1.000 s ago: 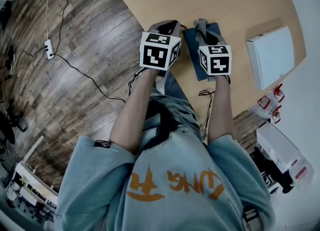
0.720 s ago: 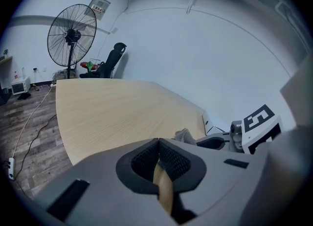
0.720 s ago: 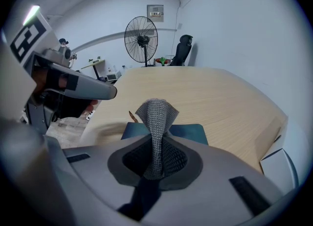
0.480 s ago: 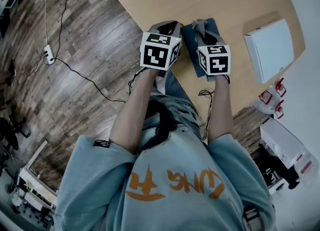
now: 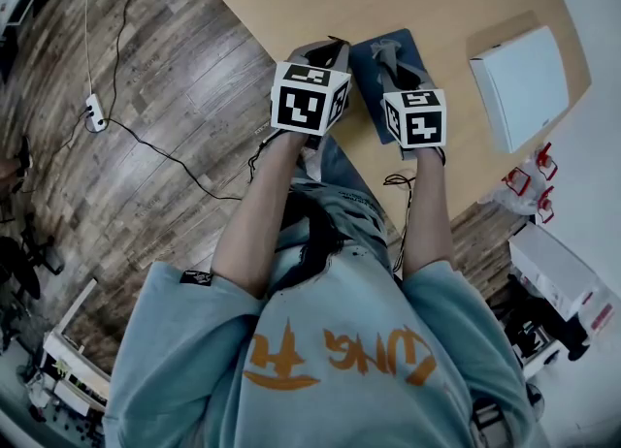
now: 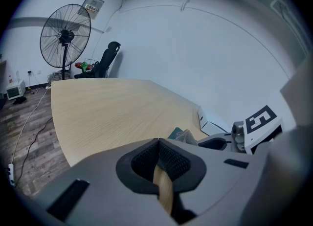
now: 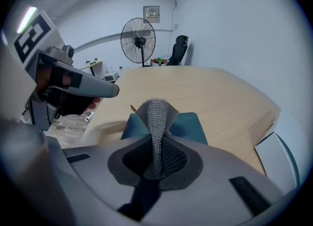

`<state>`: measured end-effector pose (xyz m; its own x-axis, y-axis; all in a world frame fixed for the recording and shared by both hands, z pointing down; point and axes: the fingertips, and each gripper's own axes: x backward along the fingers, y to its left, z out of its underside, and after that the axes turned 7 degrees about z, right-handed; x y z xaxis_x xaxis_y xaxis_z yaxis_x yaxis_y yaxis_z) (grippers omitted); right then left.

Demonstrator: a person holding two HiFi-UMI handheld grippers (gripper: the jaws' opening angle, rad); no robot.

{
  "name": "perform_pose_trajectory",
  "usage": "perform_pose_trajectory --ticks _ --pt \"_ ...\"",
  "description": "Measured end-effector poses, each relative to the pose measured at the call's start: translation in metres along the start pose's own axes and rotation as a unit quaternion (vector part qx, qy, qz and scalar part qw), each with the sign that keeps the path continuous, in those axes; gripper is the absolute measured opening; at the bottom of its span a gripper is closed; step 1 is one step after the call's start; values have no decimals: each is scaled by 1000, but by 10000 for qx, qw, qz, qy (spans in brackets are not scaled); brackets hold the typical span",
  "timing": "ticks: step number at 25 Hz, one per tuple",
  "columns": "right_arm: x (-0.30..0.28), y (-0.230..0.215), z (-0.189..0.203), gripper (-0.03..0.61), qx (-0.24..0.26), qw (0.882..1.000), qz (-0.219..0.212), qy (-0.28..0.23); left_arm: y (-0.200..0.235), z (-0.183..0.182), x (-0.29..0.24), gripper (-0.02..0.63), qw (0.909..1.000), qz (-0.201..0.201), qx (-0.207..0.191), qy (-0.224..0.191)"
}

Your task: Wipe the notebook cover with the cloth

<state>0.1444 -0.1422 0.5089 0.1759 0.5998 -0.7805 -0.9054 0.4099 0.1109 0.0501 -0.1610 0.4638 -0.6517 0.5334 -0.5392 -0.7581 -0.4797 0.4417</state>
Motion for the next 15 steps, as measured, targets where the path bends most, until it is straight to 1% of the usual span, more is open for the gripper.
perform_pose_trajectory --ticks 15 --pt "23 -4 26 29 -103 9999 63 26 -22 7 0 18 9999 64 -145 56"
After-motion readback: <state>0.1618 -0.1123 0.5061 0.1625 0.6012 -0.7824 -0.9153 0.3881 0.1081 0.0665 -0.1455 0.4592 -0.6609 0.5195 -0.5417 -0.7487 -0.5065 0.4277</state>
